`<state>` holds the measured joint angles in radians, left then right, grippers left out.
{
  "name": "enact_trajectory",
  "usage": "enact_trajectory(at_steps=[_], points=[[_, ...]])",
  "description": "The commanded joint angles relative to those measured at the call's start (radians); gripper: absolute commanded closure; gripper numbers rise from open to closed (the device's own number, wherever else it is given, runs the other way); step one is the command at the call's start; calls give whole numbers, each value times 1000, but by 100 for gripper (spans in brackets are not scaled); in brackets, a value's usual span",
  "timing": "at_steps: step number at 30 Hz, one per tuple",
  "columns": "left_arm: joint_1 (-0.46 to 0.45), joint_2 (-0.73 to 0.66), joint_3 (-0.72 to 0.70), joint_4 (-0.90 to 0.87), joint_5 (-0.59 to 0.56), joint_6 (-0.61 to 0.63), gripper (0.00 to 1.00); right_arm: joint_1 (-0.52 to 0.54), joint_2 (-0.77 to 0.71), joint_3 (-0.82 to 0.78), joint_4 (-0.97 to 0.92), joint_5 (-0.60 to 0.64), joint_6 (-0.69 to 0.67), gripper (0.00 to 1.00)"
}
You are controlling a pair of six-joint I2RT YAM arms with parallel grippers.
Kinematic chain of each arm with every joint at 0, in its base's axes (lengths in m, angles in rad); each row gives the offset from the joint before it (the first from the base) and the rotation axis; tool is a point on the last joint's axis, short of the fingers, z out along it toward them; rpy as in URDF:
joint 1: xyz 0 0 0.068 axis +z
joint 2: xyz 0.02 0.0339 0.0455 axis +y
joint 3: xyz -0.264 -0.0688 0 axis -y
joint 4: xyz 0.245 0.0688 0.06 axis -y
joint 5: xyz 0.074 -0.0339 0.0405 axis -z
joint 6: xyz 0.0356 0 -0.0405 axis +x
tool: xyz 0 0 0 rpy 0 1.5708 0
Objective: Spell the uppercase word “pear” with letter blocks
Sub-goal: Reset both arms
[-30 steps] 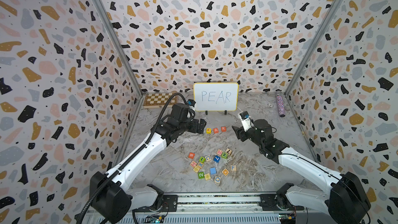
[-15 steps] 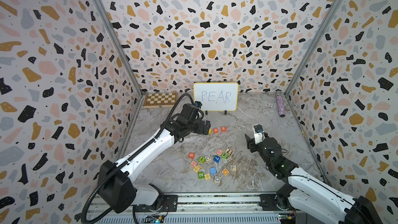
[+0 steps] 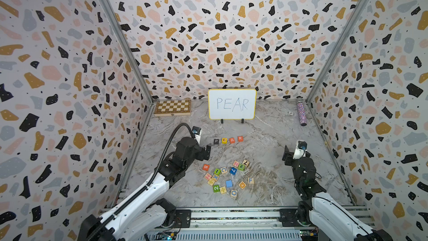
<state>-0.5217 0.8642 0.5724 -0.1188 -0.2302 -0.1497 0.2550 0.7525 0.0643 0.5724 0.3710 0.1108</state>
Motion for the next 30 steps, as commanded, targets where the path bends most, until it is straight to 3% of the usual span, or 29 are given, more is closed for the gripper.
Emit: enact_trajectory(at_steps=[1, 4, 7, 10, 13, 16, 19, 22, 25, 30], points=[[40, -111, -86, 120, -198, 66, 1, -11, 31, -21, 166, 9, -1, 19], [57, -197, -192, 204, -314, 74, 1, -31, 135, -41, 311, 3, -11, 20], [92, -218, -273, 294, -348, 89, 1, -48, 280, 20, 322, 19, -7, 20], [116, -187, -331, 396, -391, 120, 1, -51, 411, 99, 317, 41, -10, 21], [152, -107, -423, 667, -419, 197, 1, -64, 509, 114, 458, 50, -31, 21], [255, -1, -420, 750, -297, 171, 1, -112, 574, 166, 444, 34, -33, 21], [335, 148, -399, 849, -221, 152, 1, -147, 597, 129, 535, -74, -38, 21], [403, 282, -397, 984, -142, 101, 1, -149, 622, 149, 525, -71, -34, 16], [456, 379, -349, 962, -82, 60, 1, -154, 640, 152, 535, -92, -42, 14], [489, 497, -390, 1137, 44, 71, 1, -155, 717, 89, 728, -256, -116, 12]])
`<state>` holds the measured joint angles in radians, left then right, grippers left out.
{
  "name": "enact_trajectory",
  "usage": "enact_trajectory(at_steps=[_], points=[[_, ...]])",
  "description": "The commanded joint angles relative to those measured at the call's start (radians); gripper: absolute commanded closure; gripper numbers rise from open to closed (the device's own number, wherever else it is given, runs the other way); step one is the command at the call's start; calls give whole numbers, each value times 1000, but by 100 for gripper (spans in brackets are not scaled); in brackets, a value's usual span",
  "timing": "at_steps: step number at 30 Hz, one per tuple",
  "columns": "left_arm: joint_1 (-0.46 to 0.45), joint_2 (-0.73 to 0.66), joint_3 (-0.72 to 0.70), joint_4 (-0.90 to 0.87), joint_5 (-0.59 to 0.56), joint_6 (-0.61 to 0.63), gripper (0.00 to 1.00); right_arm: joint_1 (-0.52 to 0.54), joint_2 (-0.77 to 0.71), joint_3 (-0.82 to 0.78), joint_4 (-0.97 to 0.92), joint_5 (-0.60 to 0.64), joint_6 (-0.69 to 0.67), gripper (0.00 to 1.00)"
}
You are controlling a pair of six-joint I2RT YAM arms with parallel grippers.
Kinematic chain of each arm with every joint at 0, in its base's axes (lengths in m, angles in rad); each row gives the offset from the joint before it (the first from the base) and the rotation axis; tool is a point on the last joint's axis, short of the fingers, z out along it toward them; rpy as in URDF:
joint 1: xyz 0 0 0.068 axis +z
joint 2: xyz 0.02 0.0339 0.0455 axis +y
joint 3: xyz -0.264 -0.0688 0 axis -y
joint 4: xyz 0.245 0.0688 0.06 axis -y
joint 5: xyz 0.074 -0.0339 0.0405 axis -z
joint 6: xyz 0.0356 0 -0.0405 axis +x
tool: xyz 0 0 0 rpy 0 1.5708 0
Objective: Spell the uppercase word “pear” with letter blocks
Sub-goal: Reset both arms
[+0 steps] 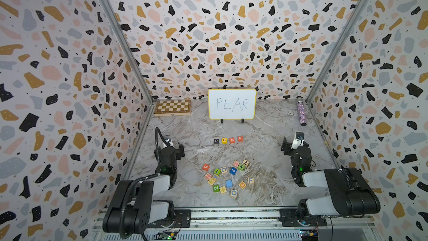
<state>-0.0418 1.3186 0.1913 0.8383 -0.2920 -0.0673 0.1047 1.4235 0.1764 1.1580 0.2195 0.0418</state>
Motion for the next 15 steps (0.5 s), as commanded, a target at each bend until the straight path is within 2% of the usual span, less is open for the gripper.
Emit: enact_trajectory(at_steps=[1, 2, 3, 4, 5, 8, 15], points=[[10, 58, 2, 186, 132, 1, 1, -4, 67, -4, 132, -102, -54, 12], [10, 60, 14, 165, 155, 12, 1, -7, 52, 32, 29, -118, -50, 12], [10, 46, 29, 120, 167, 15, 1, -22, 56, 26, 48, -141, -41, 12], [10, 38, 42, 80, 174, 16, 1, -33, 59, 24, 60, -144, -30, 8], [10, 51, 59, 65, 186, 22, 1, -35, 50, 30, 30, -152, -29, 1], [10, 77, 154, -85, 209, 41, 1, -34, 52, 27, 41, -152, -32, 1], [10, 77, 143, -65, 209, 41, 1, -19, 54, 28, 41, -129, -42, 1]])
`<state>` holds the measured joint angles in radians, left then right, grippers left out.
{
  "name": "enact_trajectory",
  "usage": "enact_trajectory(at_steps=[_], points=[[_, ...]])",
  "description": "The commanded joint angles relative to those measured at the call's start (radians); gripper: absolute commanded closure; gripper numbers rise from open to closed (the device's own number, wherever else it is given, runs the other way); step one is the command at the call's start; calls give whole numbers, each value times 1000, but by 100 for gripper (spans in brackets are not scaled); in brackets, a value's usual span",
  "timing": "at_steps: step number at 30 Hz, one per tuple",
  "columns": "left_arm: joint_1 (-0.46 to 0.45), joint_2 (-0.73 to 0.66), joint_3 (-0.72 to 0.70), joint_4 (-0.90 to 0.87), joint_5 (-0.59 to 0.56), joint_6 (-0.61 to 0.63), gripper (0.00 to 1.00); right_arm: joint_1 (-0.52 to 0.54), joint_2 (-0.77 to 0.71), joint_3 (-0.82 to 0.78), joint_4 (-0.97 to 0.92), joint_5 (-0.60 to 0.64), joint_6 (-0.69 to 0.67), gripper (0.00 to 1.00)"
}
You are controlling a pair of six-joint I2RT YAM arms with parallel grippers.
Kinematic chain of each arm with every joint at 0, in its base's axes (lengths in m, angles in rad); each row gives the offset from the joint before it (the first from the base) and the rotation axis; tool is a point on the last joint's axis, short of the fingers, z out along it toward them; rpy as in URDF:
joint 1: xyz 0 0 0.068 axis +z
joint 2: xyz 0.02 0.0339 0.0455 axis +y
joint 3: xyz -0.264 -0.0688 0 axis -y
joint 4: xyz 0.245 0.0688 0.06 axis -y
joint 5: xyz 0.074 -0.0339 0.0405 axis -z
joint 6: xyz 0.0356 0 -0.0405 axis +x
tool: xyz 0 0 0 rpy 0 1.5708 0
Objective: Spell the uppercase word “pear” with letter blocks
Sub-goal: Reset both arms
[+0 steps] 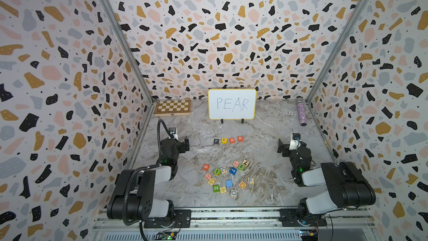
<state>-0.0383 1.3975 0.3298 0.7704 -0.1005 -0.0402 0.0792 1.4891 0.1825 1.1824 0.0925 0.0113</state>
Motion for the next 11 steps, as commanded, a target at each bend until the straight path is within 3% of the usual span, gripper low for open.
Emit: enact_trajectory(at_steps=[1, 11], points=[[6, -3, 5, 1, 18, 13, 1, 7, -11, 23, 17, -2, -11, 1], [6, -3, 4, 3, 18, 14, 1, -2, -9, 29, 8, -26, -11, 1]])
